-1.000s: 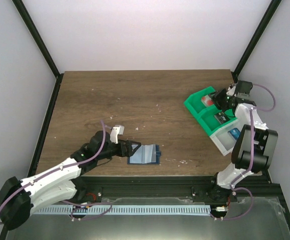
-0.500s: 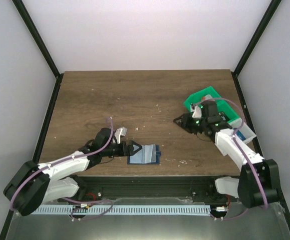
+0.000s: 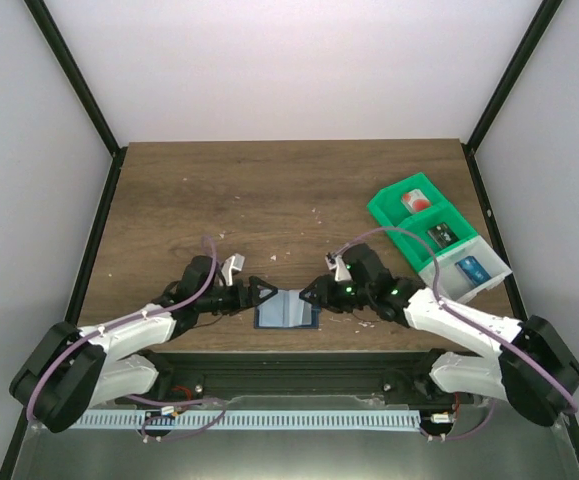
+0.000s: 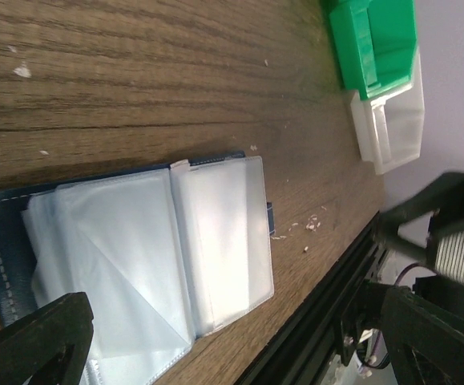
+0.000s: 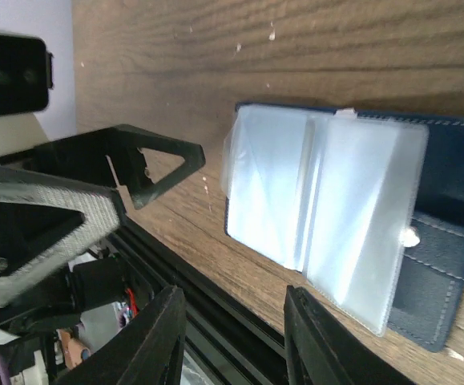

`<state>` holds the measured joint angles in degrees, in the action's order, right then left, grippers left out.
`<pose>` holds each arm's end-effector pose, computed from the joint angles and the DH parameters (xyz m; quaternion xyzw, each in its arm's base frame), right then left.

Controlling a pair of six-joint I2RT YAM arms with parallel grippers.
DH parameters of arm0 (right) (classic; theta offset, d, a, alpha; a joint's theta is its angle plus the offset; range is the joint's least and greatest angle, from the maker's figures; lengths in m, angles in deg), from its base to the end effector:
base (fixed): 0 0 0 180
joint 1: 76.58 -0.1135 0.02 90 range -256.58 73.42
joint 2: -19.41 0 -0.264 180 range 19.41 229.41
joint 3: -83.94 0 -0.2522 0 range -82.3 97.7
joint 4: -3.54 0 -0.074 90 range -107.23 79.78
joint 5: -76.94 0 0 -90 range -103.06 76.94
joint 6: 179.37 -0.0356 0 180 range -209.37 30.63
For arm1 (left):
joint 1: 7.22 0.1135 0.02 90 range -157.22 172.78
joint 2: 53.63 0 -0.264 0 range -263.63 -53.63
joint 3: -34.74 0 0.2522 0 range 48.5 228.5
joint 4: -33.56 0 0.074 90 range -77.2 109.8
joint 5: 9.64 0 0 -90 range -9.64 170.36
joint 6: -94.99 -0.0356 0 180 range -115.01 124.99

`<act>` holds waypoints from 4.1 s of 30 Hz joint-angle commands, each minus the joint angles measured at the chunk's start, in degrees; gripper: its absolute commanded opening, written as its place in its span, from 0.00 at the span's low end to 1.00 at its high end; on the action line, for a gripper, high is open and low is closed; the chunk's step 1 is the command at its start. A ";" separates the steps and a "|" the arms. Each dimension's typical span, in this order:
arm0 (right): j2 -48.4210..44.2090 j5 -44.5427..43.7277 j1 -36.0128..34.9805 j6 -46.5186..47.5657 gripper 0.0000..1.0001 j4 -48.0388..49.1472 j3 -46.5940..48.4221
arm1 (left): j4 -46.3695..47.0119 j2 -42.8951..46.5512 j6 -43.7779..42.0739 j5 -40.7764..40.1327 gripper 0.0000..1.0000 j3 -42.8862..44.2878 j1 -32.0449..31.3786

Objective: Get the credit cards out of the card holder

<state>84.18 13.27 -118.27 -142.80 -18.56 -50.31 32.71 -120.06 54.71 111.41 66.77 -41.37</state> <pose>0.1580 0.1619 0.2005 -0.0031 0.8915 0.4372 0.1188 0.1617 -0.1319 0.1527 0.0060 0.8644 -0.4729 0.1707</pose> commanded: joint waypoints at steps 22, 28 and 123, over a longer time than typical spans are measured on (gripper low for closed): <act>27.07 -8.46 -11.07 0.86 0.31 6.40 9.85 | 8.91 3.47 7.25 4.18 1.00 -7.16 1.76; 28.84 -10.13 -11.39 0.78 0.23 5.74 7.26 | 9.82 2.22 5.76 5.92 1.00 -5.79 1.72; 25.66 -6.95 -11.49 -2.38 0.26 23.83 -3.34 | 3.40 3.61 6.38 -5.34 0.99 -3.54 -4.82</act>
<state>107.96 6.23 -129.29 -145.75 6.86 -54.64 41.43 -121.44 63.34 111.78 63.31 -46.00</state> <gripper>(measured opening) 0.260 0.994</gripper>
